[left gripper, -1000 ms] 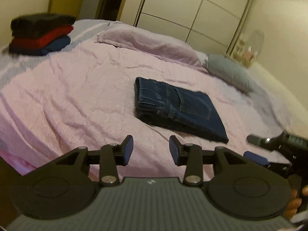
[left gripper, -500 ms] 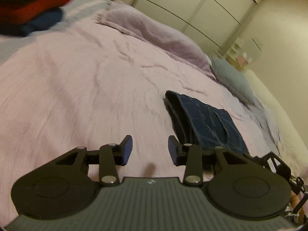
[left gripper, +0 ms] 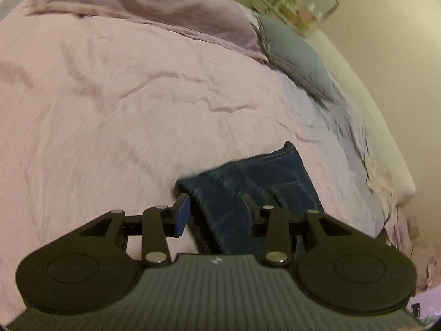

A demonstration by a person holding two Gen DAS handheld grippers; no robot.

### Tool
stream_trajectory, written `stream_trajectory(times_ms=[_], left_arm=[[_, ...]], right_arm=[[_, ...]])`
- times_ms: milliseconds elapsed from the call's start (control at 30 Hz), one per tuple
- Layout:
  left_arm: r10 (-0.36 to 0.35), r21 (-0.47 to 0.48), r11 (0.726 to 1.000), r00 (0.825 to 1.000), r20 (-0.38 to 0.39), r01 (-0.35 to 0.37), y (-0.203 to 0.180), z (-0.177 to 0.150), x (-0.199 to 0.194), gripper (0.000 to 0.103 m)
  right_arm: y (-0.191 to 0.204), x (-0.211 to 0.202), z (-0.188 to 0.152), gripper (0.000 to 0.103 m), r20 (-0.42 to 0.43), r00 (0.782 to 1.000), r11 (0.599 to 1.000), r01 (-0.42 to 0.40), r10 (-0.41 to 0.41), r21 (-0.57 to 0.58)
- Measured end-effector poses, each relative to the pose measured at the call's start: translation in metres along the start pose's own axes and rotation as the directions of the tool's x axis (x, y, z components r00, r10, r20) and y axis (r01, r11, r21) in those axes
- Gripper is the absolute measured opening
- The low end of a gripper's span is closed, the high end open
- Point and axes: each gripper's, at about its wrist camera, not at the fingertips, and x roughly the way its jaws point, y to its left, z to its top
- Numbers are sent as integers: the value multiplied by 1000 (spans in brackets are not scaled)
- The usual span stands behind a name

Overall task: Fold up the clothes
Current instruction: 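Grasp the folded jeans edge with the right gripper while the left gripper grasps beside it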

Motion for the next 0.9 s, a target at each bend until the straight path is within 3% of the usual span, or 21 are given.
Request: stream_trajectory(times_ms=[100,333,467,600,700,900], left_arm=[[0,12,1000,998,-68,1,-10,28,15,34],[-48,61,996,978,-205,62,-11,59,42,35],[-65,117,988,966,-250,97,-8,86,48,35],[-109,173,971,949,-295,165,-8,111,66,37],[-166,148,960,909,-383,238,-7,119,111,37],[-230,165,907,783,-578,388,-18,123,212,39]], right_arm=[[-2,14,1,66,-32,999,997,33,-31,70],[-6,28,-18,64,130,991,998,9,-17,58],[13,18,-42,62,228,973,998,37,-26,-43],[28,14,-54,61,253,966,987,95,-60,-128],[12,19,-51,60,253,963,991,111,-88,-80],[-11,29,-35,60,336,941,999,28,-39,37]])
